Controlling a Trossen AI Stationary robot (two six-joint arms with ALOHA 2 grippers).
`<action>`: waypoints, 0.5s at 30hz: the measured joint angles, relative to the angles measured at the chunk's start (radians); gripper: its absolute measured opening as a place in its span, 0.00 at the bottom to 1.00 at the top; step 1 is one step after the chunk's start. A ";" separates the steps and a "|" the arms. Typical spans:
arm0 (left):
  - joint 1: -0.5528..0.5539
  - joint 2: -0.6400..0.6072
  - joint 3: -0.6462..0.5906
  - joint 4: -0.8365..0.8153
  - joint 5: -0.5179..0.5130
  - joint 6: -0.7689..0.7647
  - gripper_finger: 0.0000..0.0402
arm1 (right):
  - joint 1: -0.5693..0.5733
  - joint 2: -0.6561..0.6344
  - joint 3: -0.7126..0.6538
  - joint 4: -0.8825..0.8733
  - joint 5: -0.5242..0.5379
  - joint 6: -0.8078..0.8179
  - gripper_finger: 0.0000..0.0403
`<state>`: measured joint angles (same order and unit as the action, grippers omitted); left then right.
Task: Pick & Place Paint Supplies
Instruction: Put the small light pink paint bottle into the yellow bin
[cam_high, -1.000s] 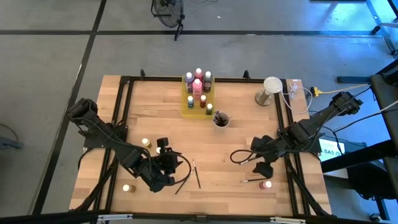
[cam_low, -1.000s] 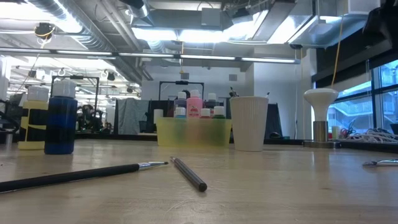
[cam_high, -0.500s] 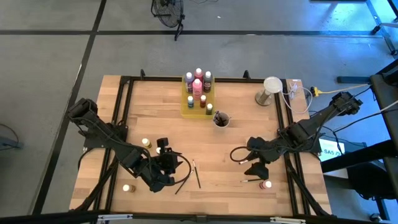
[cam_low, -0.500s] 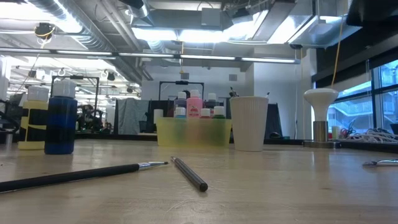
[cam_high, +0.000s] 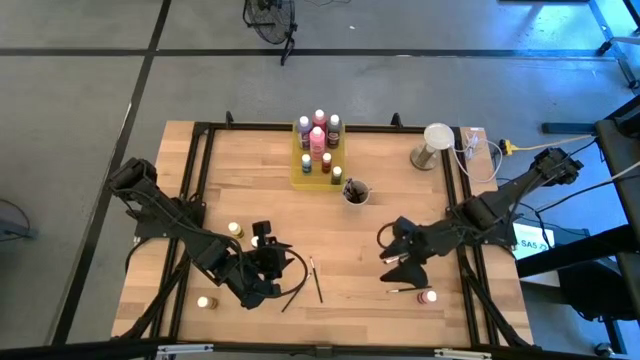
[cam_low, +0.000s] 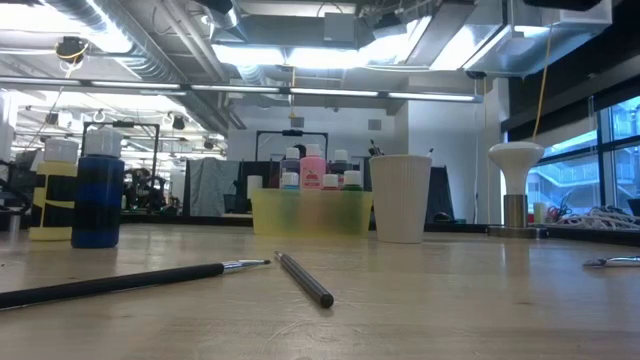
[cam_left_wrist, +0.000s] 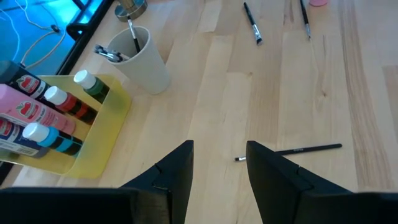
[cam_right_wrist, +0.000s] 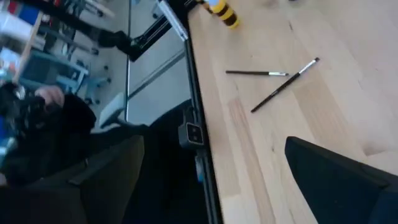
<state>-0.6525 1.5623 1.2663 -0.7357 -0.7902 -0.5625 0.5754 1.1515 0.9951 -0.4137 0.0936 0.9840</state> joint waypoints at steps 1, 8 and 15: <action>0.000 0.000 0.000 0.000 0.000 0.000 0.36 | 0.003 0.000 0.000 -0.001 -0.003 -0.011 0.97; 0.000 0.000 0.000 -0.001 0.000 0.000 0.36 | 0.043 0.044 0.000 -0.054 -0.233 0.215 0.97; 0.000 0.000 0.000 -0.001 0.000 0.000 0.36 | 0.124 0.102 0.000 -0.185 -0.340 0.532 0.97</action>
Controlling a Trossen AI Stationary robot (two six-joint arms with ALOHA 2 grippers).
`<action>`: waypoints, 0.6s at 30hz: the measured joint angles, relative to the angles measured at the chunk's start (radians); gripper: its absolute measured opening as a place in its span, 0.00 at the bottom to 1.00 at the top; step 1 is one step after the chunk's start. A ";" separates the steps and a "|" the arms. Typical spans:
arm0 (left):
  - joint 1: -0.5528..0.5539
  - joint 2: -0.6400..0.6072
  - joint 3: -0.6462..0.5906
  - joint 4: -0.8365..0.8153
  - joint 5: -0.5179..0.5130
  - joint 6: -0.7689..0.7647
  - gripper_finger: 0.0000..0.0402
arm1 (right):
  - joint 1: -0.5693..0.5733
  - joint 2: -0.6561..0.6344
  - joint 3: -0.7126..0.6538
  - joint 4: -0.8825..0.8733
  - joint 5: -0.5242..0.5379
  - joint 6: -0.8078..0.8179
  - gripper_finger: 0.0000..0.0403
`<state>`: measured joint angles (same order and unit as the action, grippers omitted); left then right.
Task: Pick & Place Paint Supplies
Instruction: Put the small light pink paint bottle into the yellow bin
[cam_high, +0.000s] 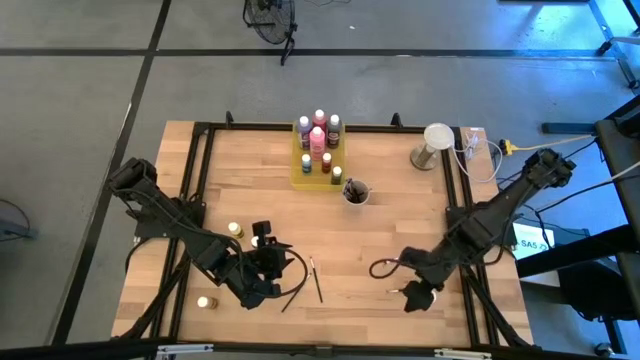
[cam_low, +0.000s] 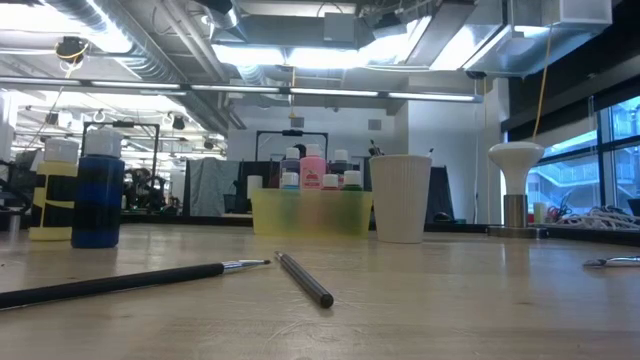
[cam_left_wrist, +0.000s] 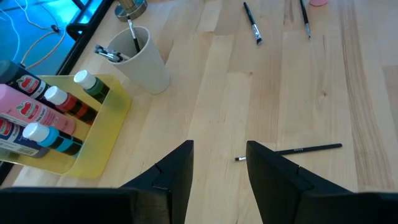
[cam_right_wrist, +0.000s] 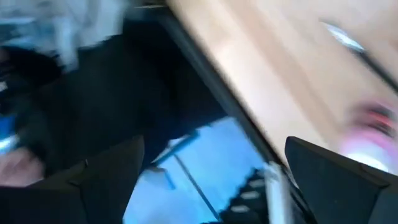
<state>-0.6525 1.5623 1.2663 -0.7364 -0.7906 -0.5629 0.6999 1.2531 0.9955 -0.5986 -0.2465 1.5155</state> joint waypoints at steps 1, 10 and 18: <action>0.000 0.000 0.000 0.000 0.000 0.000 0.36 | 0.007 0.001 0.000 -0.045 0.004 0.034 0.97; 0.000 0.000 0.000 -0.006 0.000 0.001 0.36 | 0.027 -0.015 0.094 -0.644 0.060 0.271 0.97; 0.000 0.000 0.000 -0.035 -0.001 -0.008 0.36 | 0.115 -0.016 0.137 -0.665 0.324 0.286 0.97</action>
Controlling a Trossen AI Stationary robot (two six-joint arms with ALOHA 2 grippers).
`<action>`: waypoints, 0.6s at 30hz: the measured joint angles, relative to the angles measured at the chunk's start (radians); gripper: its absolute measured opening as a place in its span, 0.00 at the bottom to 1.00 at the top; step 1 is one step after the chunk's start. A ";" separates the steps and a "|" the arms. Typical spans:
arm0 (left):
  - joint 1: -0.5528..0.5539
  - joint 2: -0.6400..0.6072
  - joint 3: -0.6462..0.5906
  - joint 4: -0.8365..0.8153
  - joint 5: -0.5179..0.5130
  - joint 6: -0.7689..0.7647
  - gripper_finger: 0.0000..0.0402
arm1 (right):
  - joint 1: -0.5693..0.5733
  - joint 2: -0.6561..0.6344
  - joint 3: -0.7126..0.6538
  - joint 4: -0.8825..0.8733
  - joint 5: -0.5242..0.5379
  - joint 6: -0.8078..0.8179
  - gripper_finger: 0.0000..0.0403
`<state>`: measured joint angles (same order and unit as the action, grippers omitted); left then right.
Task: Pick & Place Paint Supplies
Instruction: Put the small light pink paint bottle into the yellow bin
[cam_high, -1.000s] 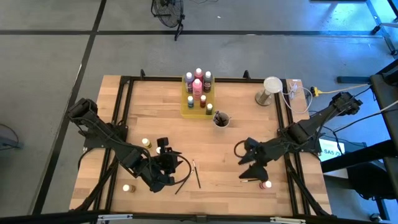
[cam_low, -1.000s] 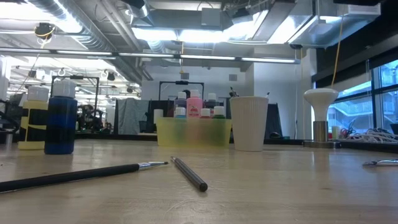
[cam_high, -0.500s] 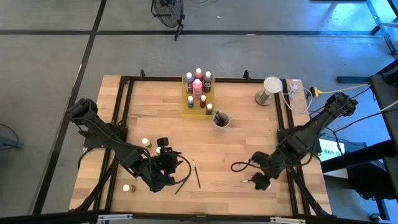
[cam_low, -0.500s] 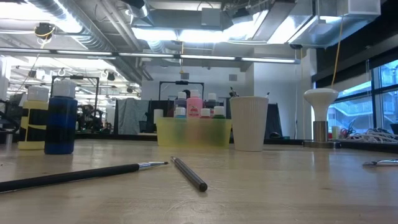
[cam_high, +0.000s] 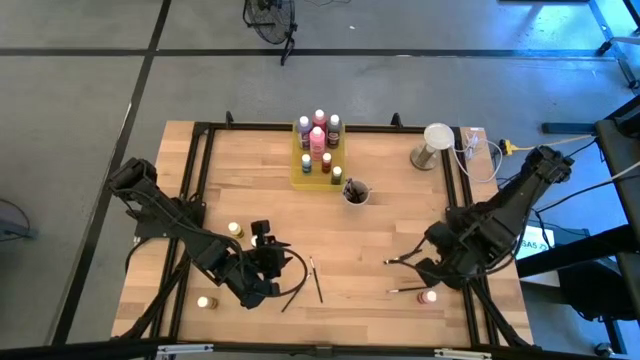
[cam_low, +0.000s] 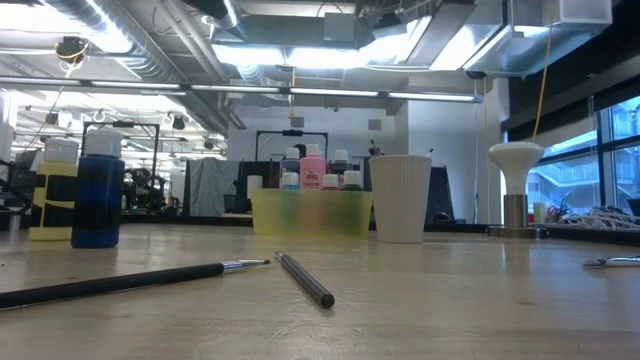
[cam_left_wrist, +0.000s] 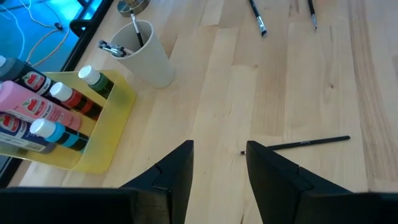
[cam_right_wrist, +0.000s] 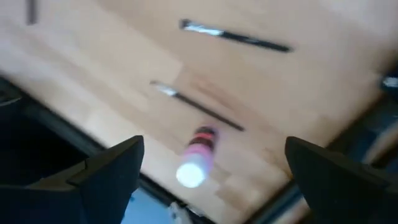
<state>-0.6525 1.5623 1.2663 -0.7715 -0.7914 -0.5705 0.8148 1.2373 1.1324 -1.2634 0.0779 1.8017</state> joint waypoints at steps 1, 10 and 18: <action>0.000 0.000 0.000 0.000 0.000 -0.002 0.36 | 0.004 0.000 0.000 0.026 0.004 -0.013 0.97; 0.000 0.000 0.000 0.001 0.000 -0.027 0.36 | 0.016 0.014 0.001 0.196 0.035 -0.165 0.97; 0.000 0.000 0.000 0.001 0.000 -0.011 0.36 | 0.013 0.110 0.001 0.171 -0.110 -0.191 0.97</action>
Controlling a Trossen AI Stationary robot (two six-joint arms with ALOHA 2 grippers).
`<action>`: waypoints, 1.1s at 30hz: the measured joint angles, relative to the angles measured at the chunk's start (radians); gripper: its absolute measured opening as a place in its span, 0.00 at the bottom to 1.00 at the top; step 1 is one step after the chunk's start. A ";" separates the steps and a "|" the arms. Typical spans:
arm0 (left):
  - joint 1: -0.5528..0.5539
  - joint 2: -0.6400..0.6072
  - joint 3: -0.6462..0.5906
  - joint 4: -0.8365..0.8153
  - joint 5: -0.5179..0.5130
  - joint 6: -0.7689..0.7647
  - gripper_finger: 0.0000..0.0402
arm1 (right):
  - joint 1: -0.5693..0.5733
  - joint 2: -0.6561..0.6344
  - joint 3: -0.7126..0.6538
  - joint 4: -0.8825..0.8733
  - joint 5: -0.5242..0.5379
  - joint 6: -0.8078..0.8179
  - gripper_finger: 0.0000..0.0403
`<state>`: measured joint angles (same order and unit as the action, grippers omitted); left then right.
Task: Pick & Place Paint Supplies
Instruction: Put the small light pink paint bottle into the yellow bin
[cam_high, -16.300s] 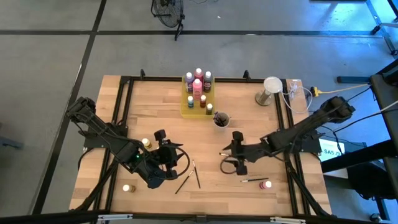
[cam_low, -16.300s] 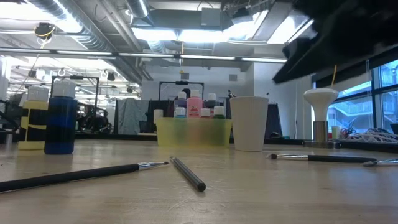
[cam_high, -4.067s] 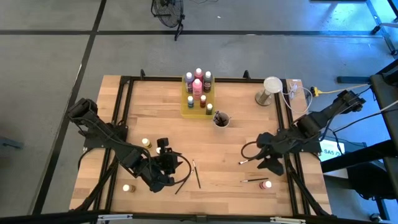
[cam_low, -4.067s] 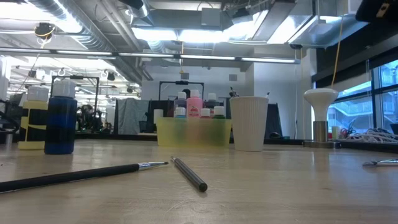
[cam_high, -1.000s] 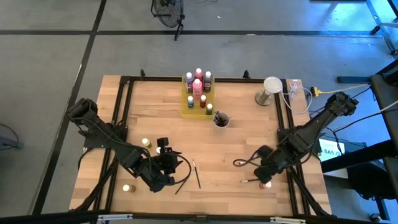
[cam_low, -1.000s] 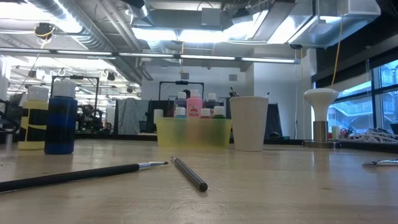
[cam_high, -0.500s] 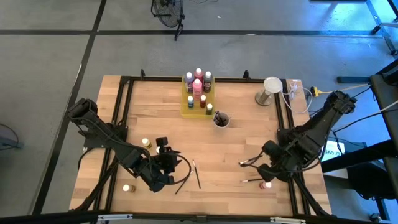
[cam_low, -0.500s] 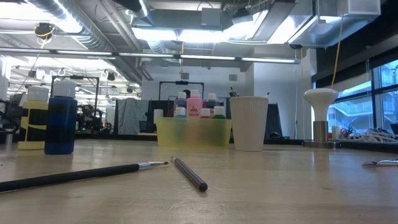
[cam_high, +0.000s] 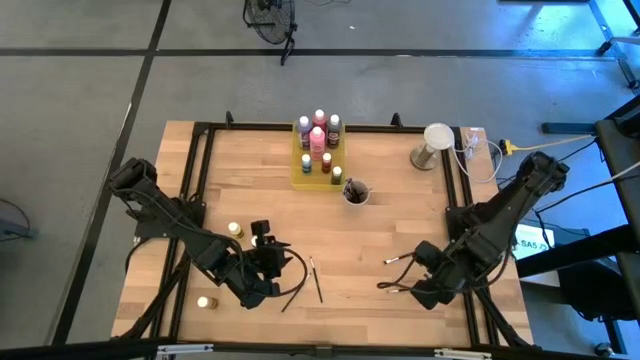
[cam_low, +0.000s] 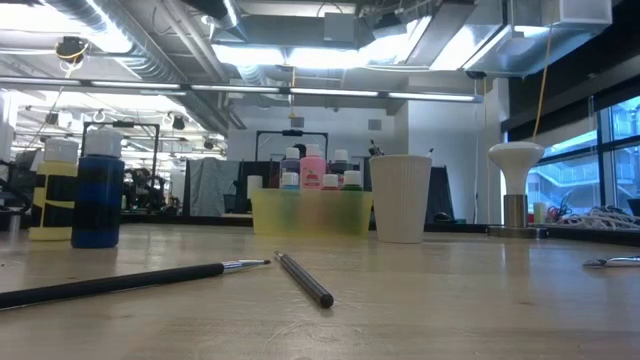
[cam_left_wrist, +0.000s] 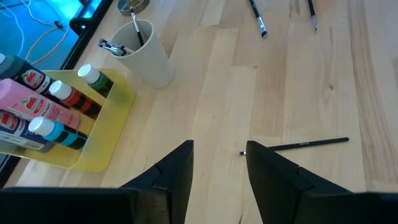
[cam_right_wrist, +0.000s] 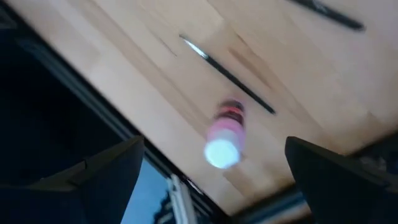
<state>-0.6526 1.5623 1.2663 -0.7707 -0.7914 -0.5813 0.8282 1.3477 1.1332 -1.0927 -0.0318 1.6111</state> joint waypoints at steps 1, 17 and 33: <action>0.000 0.000 0.000 0.000 0.000 0.003 0.36 | -0.005 0.013 0.000 -0.014 -0.020 0.007 0.97; 0.000 0.000 0.000 -0.019 -0.003 0.104 0.36 | -0.014 0.060 0.000 -0.014 -0.084 0.214 0.97; 0.057 -0.004 0.000 -0.042 -0.257 0.488 0.36 | 0.062 0.060 -0.001 0.020 -0.080 0.695 0.97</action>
<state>-0.5956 1.5578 1.2663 -0.8124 -1.0485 -0.0937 0.8906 1.4082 1.1324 -1.0725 -0.1115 2.3061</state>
